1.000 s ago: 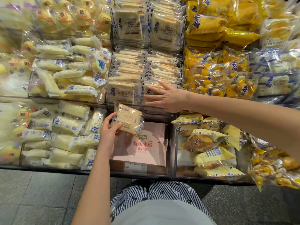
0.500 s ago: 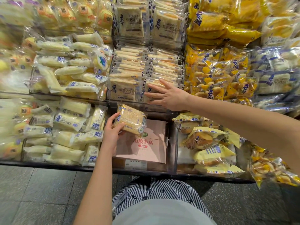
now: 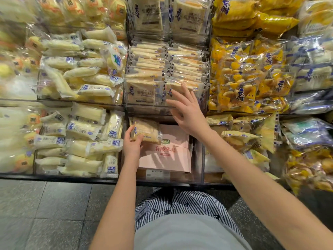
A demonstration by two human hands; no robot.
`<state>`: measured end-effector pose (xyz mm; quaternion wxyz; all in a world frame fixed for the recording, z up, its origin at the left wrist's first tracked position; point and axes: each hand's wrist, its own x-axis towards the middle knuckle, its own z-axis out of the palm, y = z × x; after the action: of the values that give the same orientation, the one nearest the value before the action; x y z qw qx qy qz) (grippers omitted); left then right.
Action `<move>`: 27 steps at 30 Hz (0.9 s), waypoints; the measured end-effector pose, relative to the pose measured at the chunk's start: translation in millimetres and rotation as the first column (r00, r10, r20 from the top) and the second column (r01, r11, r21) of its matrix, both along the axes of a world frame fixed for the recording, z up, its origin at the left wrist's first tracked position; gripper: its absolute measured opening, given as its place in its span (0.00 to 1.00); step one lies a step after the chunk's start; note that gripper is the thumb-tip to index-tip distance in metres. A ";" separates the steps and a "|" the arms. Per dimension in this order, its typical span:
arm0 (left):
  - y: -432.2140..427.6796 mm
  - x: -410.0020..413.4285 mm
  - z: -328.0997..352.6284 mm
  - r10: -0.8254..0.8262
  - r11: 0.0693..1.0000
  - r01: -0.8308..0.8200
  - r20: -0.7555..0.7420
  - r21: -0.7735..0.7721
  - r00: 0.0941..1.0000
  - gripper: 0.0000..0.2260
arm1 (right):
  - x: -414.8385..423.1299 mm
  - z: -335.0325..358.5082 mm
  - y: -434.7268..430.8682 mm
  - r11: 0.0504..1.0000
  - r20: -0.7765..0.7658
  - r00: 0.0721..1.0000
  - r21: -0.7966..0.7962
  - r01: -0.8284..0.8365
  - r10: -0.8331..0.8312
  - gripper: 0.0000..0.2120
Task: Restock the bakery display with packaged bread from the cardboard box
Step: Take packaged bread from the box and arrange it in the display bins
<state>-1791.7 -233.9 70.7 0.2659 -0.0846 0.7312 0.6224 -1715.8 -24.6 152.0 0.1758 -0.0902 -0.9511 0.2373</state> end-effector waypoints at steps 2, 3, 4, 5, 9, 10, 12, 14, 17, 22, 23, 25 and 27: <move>2.1 3.7 -5.4 -0.027 0.997 0.025 -0.029 -0.077 0.999 0.24 | 12.0 -15.4 -17.6 0.989 0.028 0.994 -0.106 0.106 -0.104 0.17; 3.9 5.1 -5.5 -0.062 0.989 0.053 -0.064 -0.135 0.996 0.24 | 17.9 -22.8 -26.0 0.979 0.034 0.989 -0.138 0.149 -0.146 0.17; 6.0 5.3 -6.1 -0.115 0.968 0.087 -0.109 -0.236 0.987 0.24 | 23.5 -29.7 -33.5 0.966 0.046 0.981 -0.169 0.195 -0.190 0.17; 8.7 6.0 -6.5 -0.179 0.926 0.113 -0.155 -0.359 0.972 0.25 | 28.6 -35.7 -40.3 0.947 0.075 0.969 -0.207 0.246 -0.236 0.17; 16.0 18.2 -7.1 -0.443 0.699 0.132 -0.281 -0.703 0.851 0.26 | 44.2 -51.8 -56.3 0.805 0.294 0.874 -0.353 0.476 -0.388 0.18; 17.2 21.4 -8.3 -0.500 0.650 0.139 -0.282 -0.747 0.819 0.26 | 47.9 -55.1 -58.3 0.771 0.334 0.849 -0.370 0.518 -0.410 0.18; 21.0 24.6 -13.0 -0.615 0.594 0.226 -0.255 -0.772 0.746 0.26 | 55.2 -60.4 -60.8 0.727 0.371 0.816 -0.384 0.569 -0.443 0.18; 26.7 24.5 -19.1 -0.746 0.523 0.370 -0.203 -0.768 0.634 0.23 | 61.0 -63.4 -61.2 0.694 0.406 0.783 -0.376 0.614 -0.472 0.20; 28.9 24.6 -29.6 -0.839 0.400 0.449 -0.122 -0.799 0.530 0.23 | 66.6 -68.8 -64.6 0.665 0.467 0.740 -0.354 0.658 -0.484 0.21; 21.3 20.7 -39.9 -0.846 0.385 0.408 -0.140 -0.828 0.515 0.24 | 67.9 -89.8 -80.7 0.615 0.594 0.706 -0.404 0.677 -0.386 0.27; 18.3 17.4 -41.3 -0.842 0.390 0.403 -0.143 -0.828 0.520 0.24 | 66.4 -94.2 -82.9 0.604 0.611 0.704 -0.422 0.676 -0.361 0.29; 12.1 11.0 -42.2 -0.833 0.409 0.408 -0.151 -0.816 0.533 0.23 | 62.2 -100.7 -85.6 0.588 0.631 0.704 -0.447 0.674 -0.327 0.32; 8.2 6.4 -41.1 -0.826 0.427 0.422 -0.156 -0.800 0.541 0.23 | 57.3 -104.2 -86.6 0.565 0.638 0.698 -0.460 0.685 -0.326 0.32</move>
<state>-1785.3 -225.7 29.5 0.2223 0.2934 0.9178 0.1490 -1658.5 -111.1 47.8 -0.0501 -0.4820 -0.7392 0.4677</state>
